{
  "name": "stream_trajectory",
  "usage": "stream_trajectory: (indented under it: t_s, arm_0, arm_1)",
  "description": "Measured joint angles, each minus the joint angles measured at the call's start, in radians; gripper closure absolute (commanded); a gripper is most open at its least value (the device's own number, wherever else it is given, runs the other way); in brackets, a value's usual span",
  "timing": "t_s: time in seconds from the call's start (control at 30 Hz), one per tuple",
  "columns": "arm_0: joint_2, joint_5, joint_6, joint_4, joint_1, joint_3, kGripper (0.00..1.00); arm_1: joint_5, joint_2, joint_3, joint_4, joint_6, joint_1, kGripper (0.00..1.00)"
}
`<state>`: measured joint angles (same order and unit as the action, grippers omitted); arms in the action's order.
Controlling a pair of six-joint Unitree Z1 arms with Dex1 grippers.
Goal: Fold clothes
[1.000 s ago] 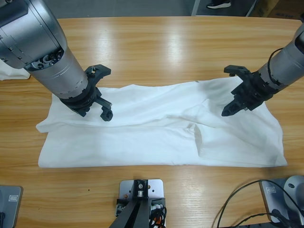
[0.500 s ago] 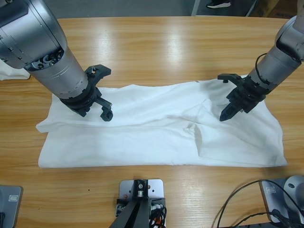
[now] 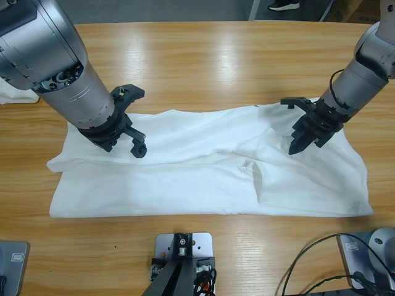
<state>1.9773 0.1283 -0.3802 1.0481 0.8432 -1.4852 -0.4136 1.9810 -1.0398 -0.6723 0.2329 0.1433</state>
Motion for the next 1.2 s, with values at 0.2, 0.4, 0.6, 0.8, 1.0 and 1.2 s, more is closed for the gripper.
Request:
stream_trajectory:
  t_s: [0.2, 0.4, 0.6, 0.8, 1.0, 1.2]
  arm_0:
    - [0.0, 0.0, 0.0, 0.0, 0.001, 0.0, 0.004]
    - [0.0, 0.0, 0.0, 0.0, 0.001, 0.002, 0.004]
    - [0.0, 0.0, 0.0, 0.0, 0.002, 0.005, 0.004]
    - [0.0, 0.0, -0.005, 0.0, 0.01, 0.016, 0.004]
    - [0.0, 0.0, -0.009, 0.0, 0.019, 0.017, 0.004]
    - [0.0, 0.0, -0.012, 0.0, 0.027, 0.025, 0.004]
  arm_1:
    - [0.044, -0.002, -0.002, -0.006, 0.018, -0.001, 1.0]
    - [0.131, -0.103, -0.065, -0.008, 0.085, 0.009, 1.0]
    - [0.11, -0.125, -0.105, -0.004, 0.139, 0.097, 1.0]
    - [0.156, -0.125, -0.155, 0.029, 0.192, 0.153, 1.0]
    - [0.292, -0.114, -0.221, 0.031, 0.28, 0.157, 1.0]
    - [0.292, -0.096, -0.232, 0.038, 0.343, 0.205, 1.0]
